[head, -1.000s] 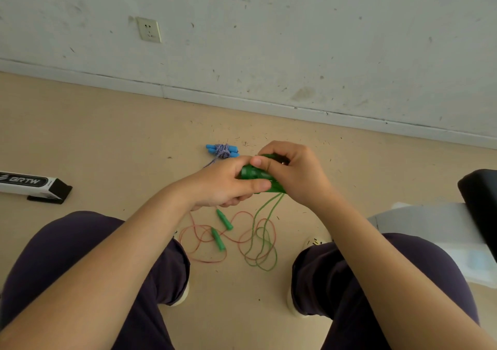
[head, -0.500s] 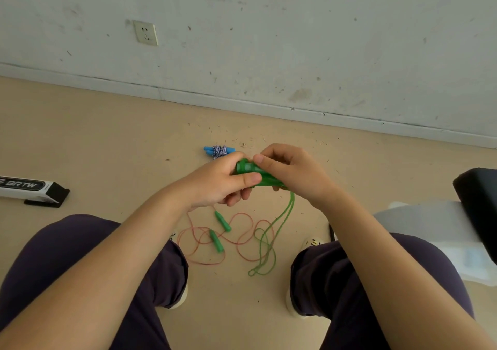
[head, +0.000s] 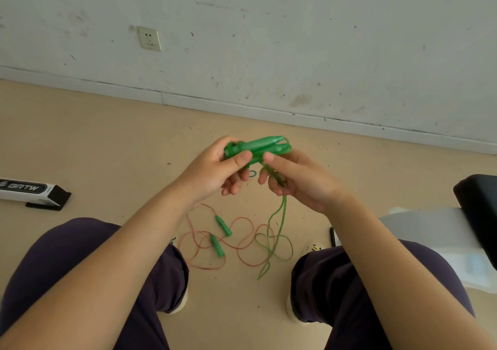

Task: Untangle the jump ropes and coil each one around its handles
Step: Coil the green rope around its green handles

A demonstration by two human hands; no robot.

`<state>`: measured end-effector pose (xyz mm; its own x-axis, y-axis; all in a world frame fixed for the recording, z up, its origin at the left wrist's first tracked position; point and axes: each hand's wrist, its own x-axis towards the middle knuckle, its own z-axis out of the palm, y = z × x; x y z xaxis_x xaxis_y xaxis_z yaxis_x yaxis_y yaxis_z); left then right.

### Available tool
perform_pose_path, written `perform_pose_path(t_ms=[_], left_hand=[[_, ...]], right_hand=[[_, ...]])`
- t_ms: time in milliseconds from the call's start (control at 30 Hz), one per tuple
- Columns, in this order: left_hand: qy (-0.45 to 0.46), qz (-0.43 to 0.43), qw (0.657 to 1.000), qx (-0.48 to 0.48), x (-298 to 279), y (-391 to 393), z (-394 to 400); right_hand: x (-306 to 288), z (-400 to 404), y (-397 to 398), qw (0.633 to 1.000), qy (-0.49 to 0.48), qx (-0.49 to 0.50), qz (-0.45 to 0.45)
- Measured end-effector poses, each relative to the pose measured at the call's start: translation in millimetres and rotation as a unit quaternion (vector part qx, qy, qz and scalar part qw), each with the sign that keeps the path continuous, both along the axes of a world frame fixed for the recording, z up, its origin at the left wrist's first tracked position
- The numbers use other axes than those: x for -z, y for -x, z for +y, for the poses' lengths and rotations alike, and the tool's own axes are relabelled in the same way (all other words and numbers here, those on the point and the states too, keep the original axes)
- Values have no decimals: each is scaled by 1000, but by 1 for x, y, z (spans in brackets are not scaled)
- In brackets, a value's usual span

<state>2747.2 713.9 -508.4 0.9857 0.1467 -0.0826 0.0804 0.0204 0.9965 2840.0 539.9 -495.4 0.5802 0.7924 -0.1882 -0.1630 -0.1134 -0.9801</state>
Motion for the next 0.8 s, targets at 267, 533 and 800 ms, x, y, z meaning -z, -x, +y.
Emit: perform_pose_path(t_ms=[267, 533, 800], left_hand=[[-19, 10, 1000, -14, 4, -1, -3], [-33, 14, 994, -101, 6, -5, -1], [-219, 73, 968, -100, 17, -9, 8]], right_hand=[[8, 10, 12, 994, 41, 30, -94], [9, 14, 16, 994, 73, 29, -75], [-8, 6, 18, 953, 105, 9, -283]])
